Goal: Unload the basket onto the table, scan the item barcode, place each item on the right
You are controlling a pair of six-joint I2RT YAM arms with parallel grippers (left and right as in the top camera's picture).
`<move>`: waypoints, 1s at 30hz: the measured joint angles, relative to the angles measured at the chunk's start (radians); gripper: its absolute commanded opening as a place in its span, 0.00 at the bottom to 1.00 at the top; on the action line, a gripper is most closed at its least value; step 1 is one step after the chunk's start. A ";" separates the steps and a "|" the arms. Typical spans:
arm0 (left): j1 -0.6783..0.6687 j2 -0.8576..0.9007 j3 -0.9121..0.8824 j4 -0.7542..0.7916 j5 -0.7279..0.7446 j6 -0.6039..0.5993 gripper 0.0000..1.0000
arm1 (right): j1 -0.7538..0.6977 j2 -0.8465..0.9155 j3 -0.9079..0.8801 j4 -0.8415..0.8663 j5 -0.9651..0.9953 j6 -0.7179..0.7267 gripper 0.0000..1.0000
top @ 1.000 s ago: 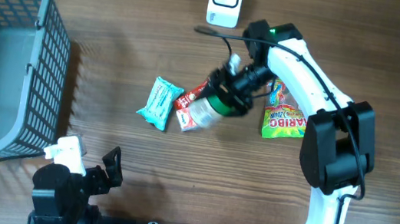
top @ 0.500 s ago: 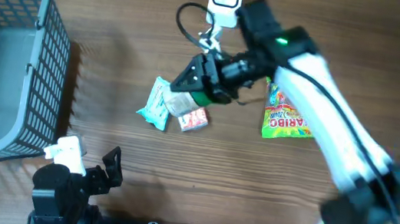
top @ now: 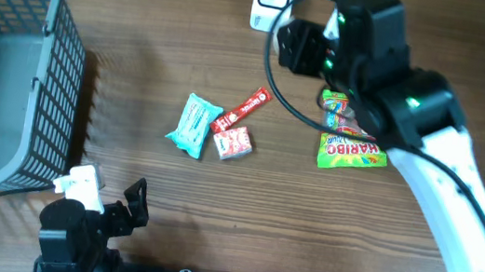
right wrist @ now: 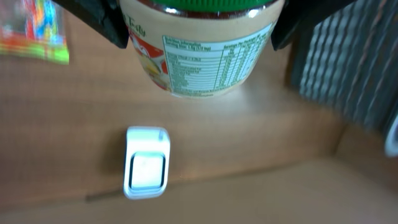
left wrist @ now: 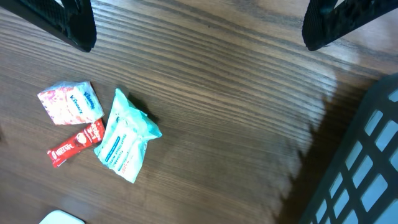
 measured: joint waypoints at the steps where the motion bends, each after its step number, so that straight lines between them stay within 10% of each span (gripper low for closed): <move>1: 0.000 0.000 0.000 0.000 0.000 0.000 1.00 | 0.000 0.039 -0.001 0.069 0.031 -0.021 0.46; 19: 0.000 0.000 0.000 0.000 0.000 0.000 1.00 | -0.005 0.668 -0.019 1.205 0.307 -0.377 0.50; 30: 0.000 0.000 0.000 0.000 0.000 0.000 1.00 | -0.058 0.787 -0.019 1.283 0.308 -0.430 0.50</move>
